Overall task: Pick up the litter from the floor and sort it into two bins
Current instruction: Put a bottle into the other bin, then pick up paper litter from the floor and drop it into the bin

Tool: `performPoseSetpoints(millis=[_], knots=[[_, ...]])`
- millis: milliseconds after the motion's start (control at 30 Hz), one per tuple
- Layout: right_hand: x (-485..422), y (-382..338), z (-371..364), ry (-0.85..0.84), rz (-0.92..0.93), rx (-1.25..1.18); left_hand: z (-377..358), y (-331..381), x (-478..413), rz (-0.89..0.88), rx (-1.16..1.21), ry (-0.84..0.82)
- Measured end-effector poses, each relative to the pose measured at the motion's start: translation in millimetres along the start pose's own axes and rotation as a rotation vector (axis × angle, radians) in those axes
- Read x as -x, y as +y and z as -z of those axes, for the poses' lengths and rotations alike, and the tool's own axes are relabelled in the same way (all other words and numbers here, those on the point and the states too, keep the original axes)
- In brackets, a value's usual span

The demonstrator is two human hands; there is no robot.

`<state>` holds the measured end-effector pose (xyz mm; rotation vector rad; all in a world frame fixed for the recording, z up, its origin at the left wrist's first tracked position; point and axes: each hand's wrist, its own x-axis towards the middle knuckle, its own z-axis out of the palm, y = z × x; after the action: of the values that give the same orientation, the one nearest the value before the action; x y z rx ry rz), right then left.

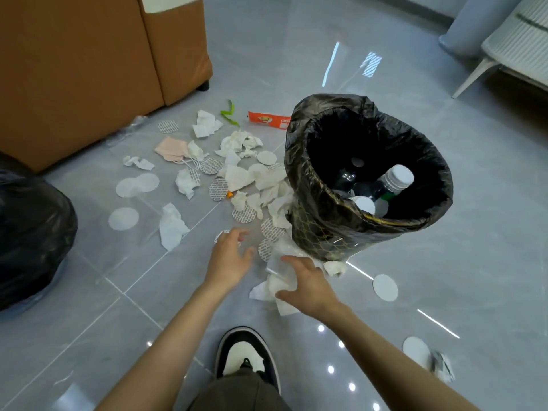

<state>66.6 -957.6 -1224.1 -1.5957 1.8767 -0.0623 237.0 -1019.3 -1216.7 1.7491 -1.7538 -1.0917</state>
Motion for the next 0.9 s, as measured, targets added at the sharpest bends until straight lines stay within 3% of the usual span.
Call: performPoseSetpoints(millis=[233, 467, 767, 900], knots=[[-1, 5, -22, 0.027, 0.017, 0.203, -1, -31, 5, 0.227, -0.294, -0.116], [0, 15, -19, 0.057, 0.071, 0.276, 1, -65, 29, 0.219, -0.228, -0.052], [6, -5, -9, 0.207, 0.086, -0.153, -1, -74, 34, 0.191, -0.083, 0.011], [11, -29, 3, 0.215, 0.065, -0.402, -2, -79, 37, 0.152, -0.169, -0.024]])
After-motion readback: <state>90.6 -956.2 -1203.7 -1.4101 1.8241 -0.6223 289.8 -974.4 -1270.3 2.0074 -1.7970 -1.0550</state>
